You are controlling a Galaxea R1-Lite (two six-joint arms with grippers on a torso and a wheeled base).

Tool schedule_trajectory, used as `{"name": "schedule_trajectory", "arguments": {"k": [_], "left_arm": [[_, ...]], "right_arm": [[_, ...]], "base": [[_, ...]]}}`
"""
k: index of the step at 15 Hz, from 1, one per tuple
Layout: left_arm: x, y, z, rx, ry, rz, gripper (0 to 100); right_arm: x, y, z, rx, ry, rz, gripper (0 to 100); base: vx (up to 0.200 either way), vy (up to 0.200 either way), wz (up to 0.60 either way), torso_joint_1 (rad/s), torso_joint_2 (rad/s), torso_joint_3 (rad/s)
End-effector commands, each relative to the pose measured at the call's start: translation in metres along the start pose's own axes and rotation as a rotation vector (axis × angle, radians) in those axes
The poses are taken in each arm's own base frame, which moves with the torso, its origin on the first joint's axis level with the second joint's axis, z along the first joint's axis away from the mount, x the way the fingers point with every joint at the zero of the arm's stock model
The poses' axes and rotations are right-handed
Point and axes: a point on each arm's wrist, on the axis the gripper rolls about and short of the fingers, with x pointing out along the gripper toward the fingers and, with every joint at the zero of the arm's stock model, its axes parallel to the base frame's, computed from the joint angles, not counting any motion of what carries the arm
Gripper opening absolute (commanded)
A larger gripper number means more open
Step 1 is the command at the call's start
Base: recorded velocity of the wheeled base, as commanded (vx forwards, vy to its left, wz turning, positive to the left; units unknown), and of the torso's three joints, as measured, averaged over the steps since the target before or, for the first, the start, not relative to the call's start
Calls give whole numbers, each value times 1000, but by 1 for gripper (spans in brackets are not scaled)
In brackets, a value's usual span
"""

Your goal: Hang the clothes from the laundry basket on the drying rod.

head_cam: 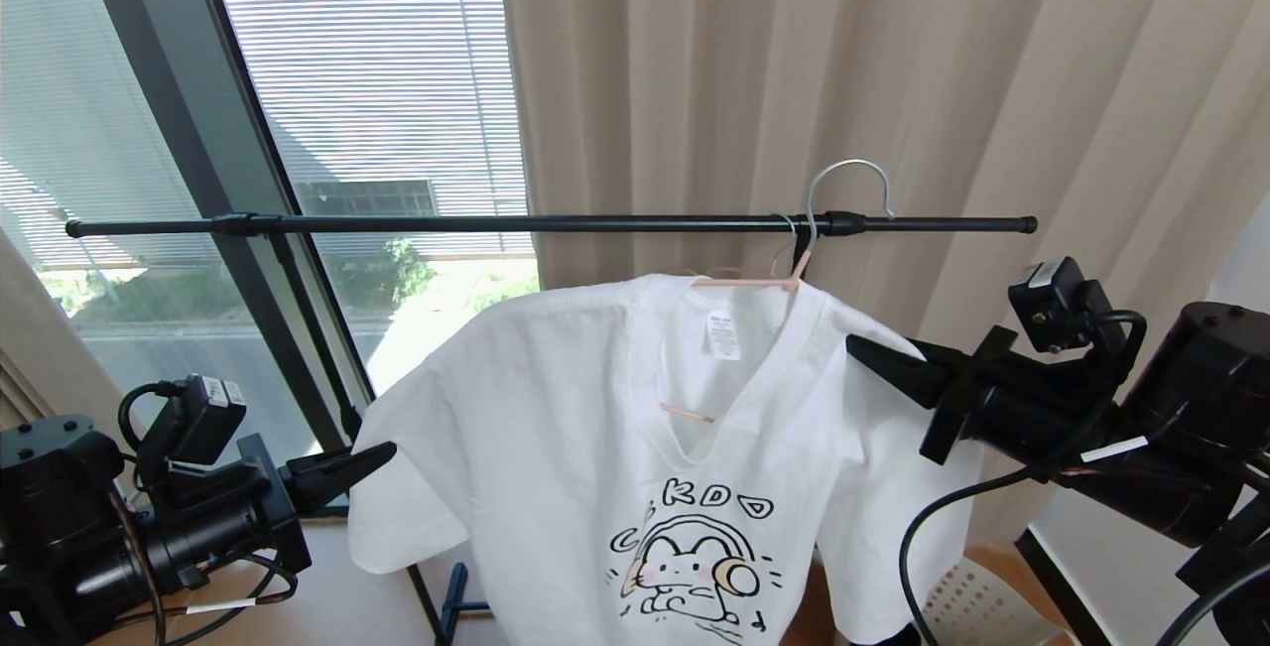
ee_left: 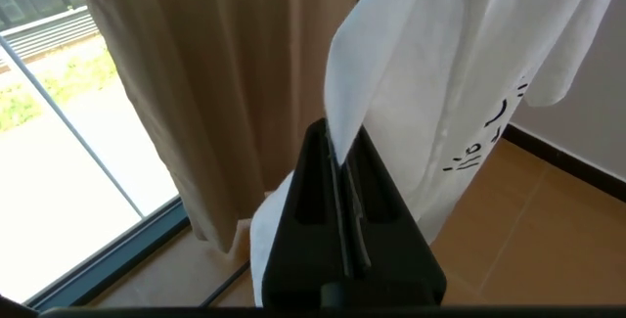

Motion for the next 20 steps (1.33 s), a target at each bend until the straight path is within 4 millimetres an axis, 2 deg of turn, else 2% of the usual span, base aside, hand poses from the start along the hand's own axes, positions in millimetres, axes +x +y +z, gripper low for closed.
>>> {"name": "schedule_trajectory", "arguments": {"k": [1, 18, 19, 20], "left_arm": [[0, 0, -1, -3, 1, -2, 0], [0, -2, -5, -23, 17, -7, 0], [0, -3, -6, -23, 20, -11, 100], [0, -3, -6, -21, 21, -11, 100]], "right_arm": [[0, -1, 1, -2, -3, -4, 0], [-1, -7, 2, -3, -7, -24, 0], [-1, -7, 2, -3, -7, -24, 0], [-1, -7, 2, -4, -8, -24, 0]], "base": [[0, 0, 0, 0, 0, 0], [0, 0, 0, 0, 0, 0], [0, 0, 0, 0, 0, 0], [0, 0, 0, 0, 0, 0]]}}
